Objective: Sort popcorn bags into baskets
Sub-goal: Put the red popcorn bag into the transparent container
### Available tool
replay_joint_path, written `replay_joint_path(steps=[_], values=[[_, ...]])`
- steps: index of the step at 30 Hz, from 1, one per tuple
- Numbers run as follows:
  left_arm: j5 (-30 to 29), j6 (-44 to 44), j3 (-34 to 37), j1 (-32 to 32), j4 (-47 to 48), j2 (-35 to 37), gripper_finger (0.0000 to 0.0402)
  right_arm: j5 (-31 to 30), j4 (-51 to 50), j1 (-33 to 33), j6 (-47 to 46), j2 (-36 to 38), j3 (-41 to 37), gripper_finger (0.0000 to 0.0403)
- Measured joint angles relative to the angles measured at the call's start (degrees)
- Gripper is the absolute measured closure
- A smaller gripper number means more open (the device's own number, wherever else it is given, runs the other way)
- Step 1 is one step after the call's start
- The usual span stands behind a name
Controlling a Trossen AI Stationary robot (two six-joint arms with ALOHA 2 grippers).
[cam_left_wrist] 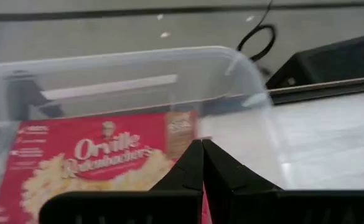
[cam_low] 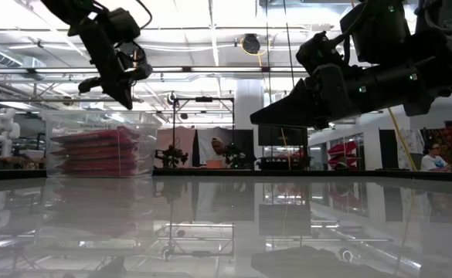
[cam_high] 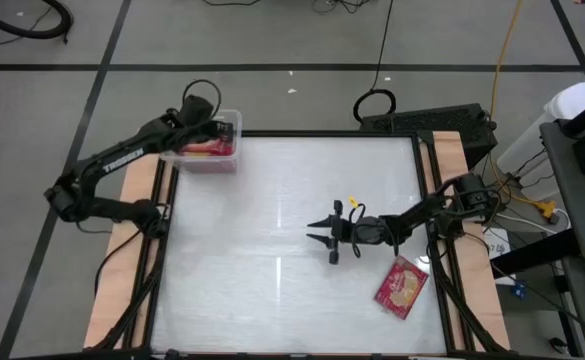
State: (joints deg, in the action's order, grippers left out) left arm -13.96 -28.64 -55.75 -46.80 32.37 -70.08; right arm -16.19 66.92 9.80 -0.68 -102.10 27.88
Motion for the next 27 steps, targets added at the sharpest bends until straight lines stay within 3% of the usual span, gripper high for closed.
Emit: replay_joint_path(steps=[6,13,27], values=[[-0.01,1.08,-2.37,-3.65,6.06,-4.8,0.0399,0.0,-0.01,-0.02,0.01,0.0,-0.02,0.0287],[0.95,-0.59,-2.46,-5.72,12.35,-5.6,0.04,0.02,-0.01,-0.02,-0.12,0.0,-0.02,0.0287],[8.55,1.07,-2.46,-6.54,17.51,-5.6,0.04,0.02,0.0,0.04,-0.17,0.0,-0.04,0.0287]])
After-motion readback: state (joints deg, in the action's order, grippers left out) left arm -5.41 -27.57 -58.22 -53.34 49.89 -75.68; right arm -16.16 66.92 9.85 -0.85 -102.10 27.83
